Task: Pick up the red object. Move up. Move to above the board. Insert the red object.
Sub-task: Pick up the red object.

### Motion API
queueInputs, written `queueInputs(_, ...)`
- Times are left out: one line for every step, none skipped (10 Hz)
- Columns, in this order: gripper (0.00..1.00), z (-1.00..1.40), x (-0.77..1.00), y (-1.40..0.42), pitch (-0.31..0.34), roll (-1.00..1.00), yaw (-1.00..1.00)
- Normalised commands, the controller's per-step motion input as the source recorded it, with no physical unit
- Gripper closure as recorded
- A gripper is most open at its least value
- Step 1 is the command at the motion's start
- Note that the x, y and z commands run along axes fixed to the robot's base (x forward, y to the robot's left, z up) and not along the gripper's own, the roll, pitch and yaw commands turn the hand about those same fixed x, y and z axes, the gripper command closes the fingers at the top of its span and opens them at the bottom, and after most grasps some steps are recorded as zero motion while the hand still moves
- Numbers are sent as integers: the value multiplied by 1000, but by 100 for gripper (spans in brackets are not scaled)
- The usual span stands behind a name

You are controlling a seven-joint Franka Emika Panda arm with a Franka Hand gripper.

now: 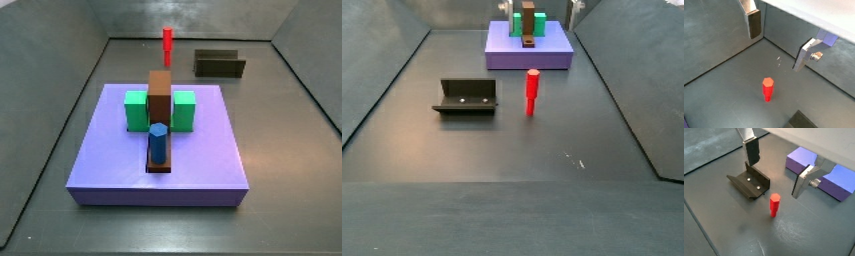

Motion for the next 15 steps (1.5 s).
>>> queueInputs(0, 0, 0, 0, 0, -4, 0)
queueInputs(0, 0, -57, 157, -36, -146, -9)
queueInputs(0, -100, -43, 369, -14, -37, -60)
queueInputs(0, -334, -120, 174, -89, -74, -114)
queueInputs(0, -431, 0, -140, -80, -69, -169)
queueInputs(0, -480, 80, -289, -63, -16, -137)
queueInputs(0, -514, 103, -320, -41, 0, -94)
queueInputs(0, -494, 123, -297, -27, -16, -74)
queueInputs(0, -523, 111, -211, -10, -10, -74)
queueInputs(0, -491, 154, -34, 0, -11, -83)
queueInputs(0, -369, 103, 0, 0, -43, -86)
queueInputs(0, -314, 183, 0, 14, -61, -66)
queueInputs(0, -326, 69, 0, 0, -64, -46)
queueInputs(0, -343, 86, 0, 0, -49, -11)
queueInputs(0, -380, 17, 0, 0, -50, -17)
